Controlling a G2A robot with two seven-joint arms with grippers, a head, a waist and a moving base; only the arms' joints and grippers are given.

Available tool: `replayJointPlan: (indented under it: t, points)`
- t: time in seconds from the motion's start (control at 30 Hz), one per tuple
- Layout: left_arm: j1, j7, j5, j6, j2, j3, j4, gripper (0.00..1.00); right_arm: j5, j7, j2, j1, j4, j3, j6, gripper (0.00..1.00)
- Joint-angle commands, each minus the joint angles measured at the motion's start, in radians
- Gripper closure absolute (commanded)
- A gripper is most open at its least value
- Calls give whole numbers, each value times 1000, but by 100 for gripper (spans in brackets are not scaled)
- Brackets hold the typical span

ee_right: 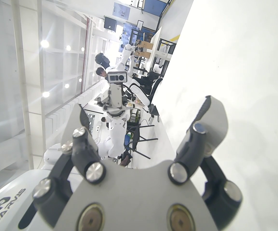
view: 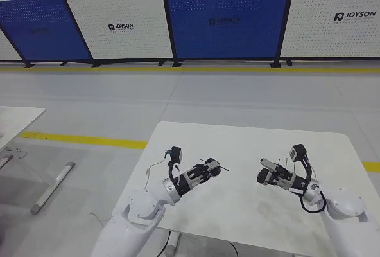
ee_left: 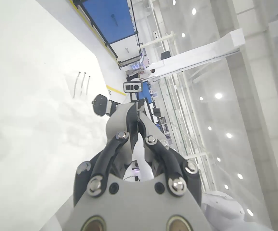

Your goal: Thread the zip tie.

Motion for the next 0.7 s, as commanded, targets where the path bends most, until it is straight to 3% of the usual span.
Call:
replayJointPlan:
  t: [0.0, 0.33, 0.4, 0.47, 0.67]
  points:
    - [0, 0, 0, 0, 0, 0, 0, 100, 0, 0, 0, 0, 0, 0, 0, 0]
    - [0, 0, 0, 0, 0, 0, 0, 100, 0, 0, 0, 0, 0, 0, 0, 0]
    - [-11, 32, 2, 12, -3, 9, 14, 100, 0, 0, 0, 0, 0, 0, 0, 0]
    - [-34, 79, 29, 22, -8, 37, 55, 100, 0, 0, 0, 0, 0, 0, 0, 0]
    - [-117, 126, 22, 24, -24, 105, 189, 100, 0, 0, 0, 0, 0, 0, 0, 0]
